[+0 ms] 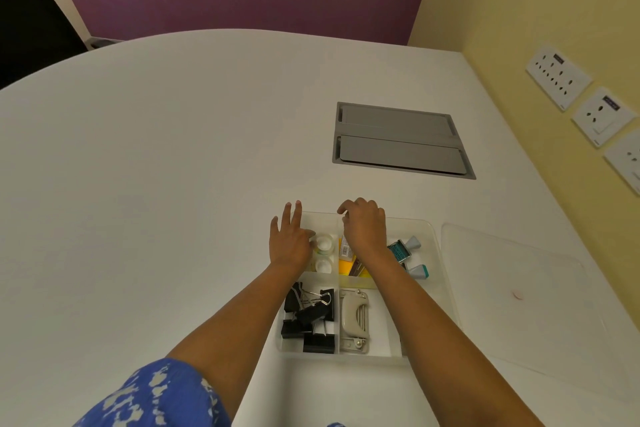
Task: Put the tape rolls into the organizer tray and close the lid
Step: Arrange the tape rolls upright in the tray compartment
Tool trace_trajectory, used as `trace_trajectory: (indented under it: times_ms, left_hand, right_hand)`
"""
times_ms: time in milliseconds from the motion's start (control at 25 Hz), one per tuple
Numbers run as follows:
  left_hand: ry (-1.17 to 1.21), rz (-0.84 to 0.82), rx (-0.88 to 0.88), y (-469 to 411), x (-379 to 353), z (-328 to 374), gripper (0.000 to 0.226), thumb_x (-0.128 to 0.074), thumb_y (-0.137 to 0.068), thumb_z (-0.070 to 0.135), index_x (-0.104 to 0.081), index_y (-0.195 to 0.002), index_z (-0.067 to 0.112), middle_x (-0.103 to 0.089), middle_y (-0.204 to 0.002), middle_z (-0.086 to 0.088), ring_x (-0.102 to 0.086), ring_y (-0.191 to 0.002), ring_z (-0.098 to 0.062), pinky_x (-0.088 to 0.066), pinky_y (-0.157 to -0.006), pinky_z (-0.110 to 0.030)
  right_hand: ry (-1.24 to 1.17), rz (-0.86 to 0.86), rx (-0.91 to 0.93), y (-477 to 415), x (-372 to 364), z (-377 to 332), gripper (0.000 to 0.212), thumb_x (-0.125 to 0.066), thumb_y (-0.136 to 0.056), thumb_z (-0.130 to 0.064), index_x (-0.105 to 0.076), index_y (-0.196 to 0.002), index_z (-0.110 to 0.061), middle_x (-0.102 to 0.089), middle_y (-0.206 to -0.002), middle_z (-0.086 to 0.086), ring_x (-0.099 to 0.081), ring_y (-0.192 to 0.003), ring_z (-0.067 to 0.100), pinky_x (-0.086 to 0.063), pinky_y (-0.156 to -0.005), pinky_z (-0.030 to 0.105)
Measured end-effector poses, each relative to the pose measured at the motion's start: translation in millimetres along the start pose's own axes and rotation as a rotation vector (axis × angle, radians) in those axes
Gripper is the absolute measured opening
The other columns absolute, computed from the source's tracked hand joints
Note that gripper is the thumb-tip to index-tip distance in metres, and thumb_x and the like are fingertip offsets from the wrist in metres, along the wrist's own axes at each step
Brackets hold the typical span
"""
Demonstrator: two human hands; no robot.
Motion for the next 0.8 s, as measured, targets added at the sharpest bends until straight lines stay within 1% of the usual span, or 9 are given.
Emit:
trace_trajectory:
  times_ms: [160, 480, 560, 680, 800]
  left_hand:
    - [-0.009, 0.019, 0.015, -2, -2, 0, 0.031, -0.046, -0.095, 0.042, -0.061, -0.120, 0.032, 0.004, -0.161, -0.004, 0.007, -0.148, -0.027, -0.004, -0.120, -0.047]
    - [-0.039, 0.047, 0.002, -1, -7, 1, 0.028, -0.048, -0.095, 0.036, -0.060, -0.120, 0.031, 0.005, -0.161, -0.005, 0.006, -0.148, -0.028, -0.007, -0.120, -0.049]
    - [-0.043, 0.041, -0.010, 1, -8, 0, 0.033, -0.043, -0.096, 0.038, -0.054, -0.127, 0.031, 0.006, -0.161, -0.005, 0.006, -0.148, -0.028, -0.007, -0.120, -0.048]
    - [-0.006, 0.033, -0.038, 5, -8, -1, 0.044, -0.032, -0.099, 0.039, -0.037, -0.141, 0.027, 0.005, -0.161, -0.006, 0.004, -0.149, -0.026, -0.008, -0.120, -0.045]
    - [0.050, 0.044, -0.059, 10, -1, -1, 0.046, -0.026, -0.101, 0.037, -0.030, -0.145, 0.023, -0.002, -0.161, -0.006, -0.002, -0.149, -0.024, -0.011, -0.121, -0.041]
  right_hand:
    - [0.013, -0.018, -0.008, -2, -1, 7, 0.025, -0.048, -0.095, -0.013, -0.064, -0.114, -0.017, -0.065, -0.117, 0.008, -0.055, -0.108, 0.025, -0.041, -0.090, 0.033]
    - [0.011, -0.058, -0.007, 2, -9, 9, 0.026, -0.046, -0.094, -0.012, -0.063, -0.114, -0.015, -0.063, -0.118, 0.009, -0.053, -0.110, 0.027, -0.040, -0.090, 0.035]
    - [0.005, -0.063, -0.005, 3, -9, 9, 0.026, -0.047, -0.094, -0.013, -0.062, -0.115, -0.015, -0.064, -0.118, 0.009, -0.053, -0.109, 0.026, -0.041, -0.090, 0.035]
    - [-0.013, -0.072, 0.008, 5, -8, 7, 0.026, -0.049, -0.094, -0.015, -0.061, -0.117, -0.015, -0.062, -0.121, 0.009, -0.053, -0.111, 0.026, -0.042, -0.091, 0.035]
    - [-0.017, -0.084, 0.025, 11, -5, 4, 0.031, -0.049, -0.094, -0.016, -0.056, -0.124, -0.014, -0.058, -0.128, 0.009, -0.052, -0.115, 0.026, -0.042, -0.093, 0.035]
Point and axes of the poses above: each hand's wrist, its own y-axis away from the middle knuckle, its own x-axis out of the back of the hand, z = x × y, the point moved 7 cm from there along -y, towards the middle knuckle
